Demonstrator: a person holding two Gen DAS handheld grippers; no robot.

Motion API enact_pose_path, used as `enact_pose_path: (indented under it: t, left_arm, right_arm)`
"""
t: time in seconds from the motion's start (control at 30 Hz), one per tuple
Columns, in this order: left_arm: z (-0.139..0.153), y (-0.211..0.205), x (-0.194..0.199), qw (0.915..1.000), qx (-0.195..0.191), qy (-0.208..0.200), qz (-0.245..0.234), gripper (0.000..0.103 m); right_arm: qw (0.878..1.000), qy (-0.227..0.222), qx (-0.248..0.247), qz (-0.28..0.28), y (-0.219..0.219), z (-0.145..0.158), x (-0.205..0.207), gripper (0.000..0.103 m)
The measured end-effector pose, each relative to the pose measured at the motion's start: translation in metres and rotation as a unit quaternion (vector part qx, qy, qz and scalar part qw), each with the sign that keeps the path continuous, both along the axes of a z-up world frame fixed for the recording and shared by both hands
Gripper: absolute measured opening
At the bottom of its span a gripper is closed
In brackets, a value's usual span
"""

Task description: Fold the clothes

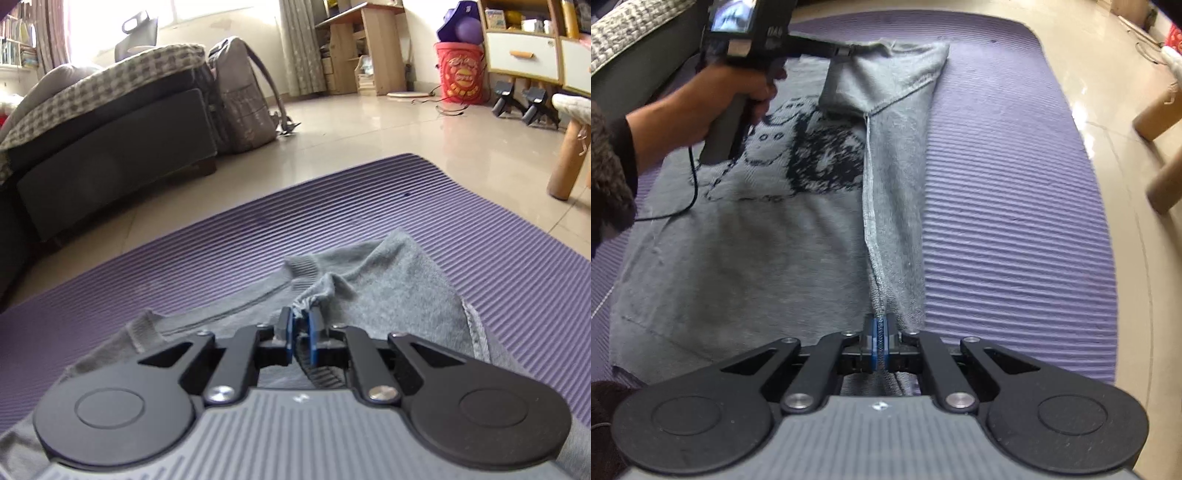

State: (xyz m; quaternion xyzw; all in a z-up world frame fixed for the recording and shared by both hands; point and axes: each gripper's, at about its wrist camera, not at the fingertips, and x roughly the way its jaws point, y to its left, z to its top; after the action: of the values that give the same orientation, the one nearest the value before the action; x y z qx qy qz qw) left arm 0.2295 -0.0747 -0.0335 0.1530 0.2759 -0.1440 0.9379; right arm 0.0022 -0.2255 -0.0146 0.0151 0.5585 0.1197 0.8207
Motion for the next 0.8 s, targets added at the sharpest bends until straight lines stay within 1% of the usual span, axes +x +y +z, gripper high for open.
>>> enact_pose_path:
  t: [0.13,0.23,0.3,0.33,0.4,0.43,0.47,0.53,0.57,0.6,0.63,0.67,0.8]
  left_arm:
    - [-0.004,0.001,0.006,0.9995,0.024,0.013,0.015,0.009]
    - [-0.007,0.001,0.007,0.9989,0.036,0.012,0.028,0.010]
    - [-0.010,0.001,0.008,0.9985,0.040,0.018,0.034,0.012]
    - [-0.011,0.001,0.009,0.9981,0.042,0.024,0.038,0.018]
    - [-0.012,0.002,0.010,0.9973,0.042,0.036,0.048,0.025]
    - [-0.011,0.004,0.009,0.9970,0.035,0.045,0.053,0.033]
    - [-0.010,0.007,0.009,0.9968,0.028,0.049,0.056,0.037]
    - [-0.005,0.011,0.006,0.9960,0.015,0.059,0.066,0.052]
    - [-0.004,0.013,0.005,0.9957,0.012,0.062,0.067,0.055]
    - [0.001,0.016,0.001,0.9953,0.007,0.068,0.069,0.062]
    - [0.006,0.018,-0.004,0.9948,0.005,0.075,0.069,0.070]
    - [0.010,0.019,-0.009,0.9945,0.003,0.080,0.067,0.071]
    - [0.025,0.020,-0.036,0.9928,0.007,0.108,0.053,0.071]
  right_arm:
    - [1.000,-0.002,0.015,0.009,0.008,-0.007,0.002,0.002]
    - [0.999,-0.007,0.029,0.020,0.014,-0.012,0.003,0.002]
    - [0.999,-0.008,0.041,0.018,0.011,-0.014,0.003,0.002]
    - [0.999,-0.010,0.051,0.015,0.011,-0.015,0.005,0.003]
    - [0.998,-0.006,0.069,0.015,0.013,-0.019,0.008,0.011]
    - [0.996,0.005,0.084,0.016,0.014,-0.022,0.009,0.013]
    - [0.996,0.012,0.092,0.015,0.013,-0.022,0.009,0.015]
    - [0.994,0.018,0.109,0.007,0.008,-0.020,0.010,0.017]
    - [0.993,0.018,0.113,-0.002,0.003,-0.017,0.012,0.023]
    - [0.993,0.017,0.118,-0.010,-0.002,-0.014,0.014,0.030]
    - [0.992,0.016,0.121,-0.017,-0.005,-0.011,0.016,0.034]
    - [0.992,0.013,0.123,-0.021,-0.007,-0.008,0.017,0.036]
    - [0.994,-0.005,0.104,-0.033,-0.019,0.007,0.016,0.036]
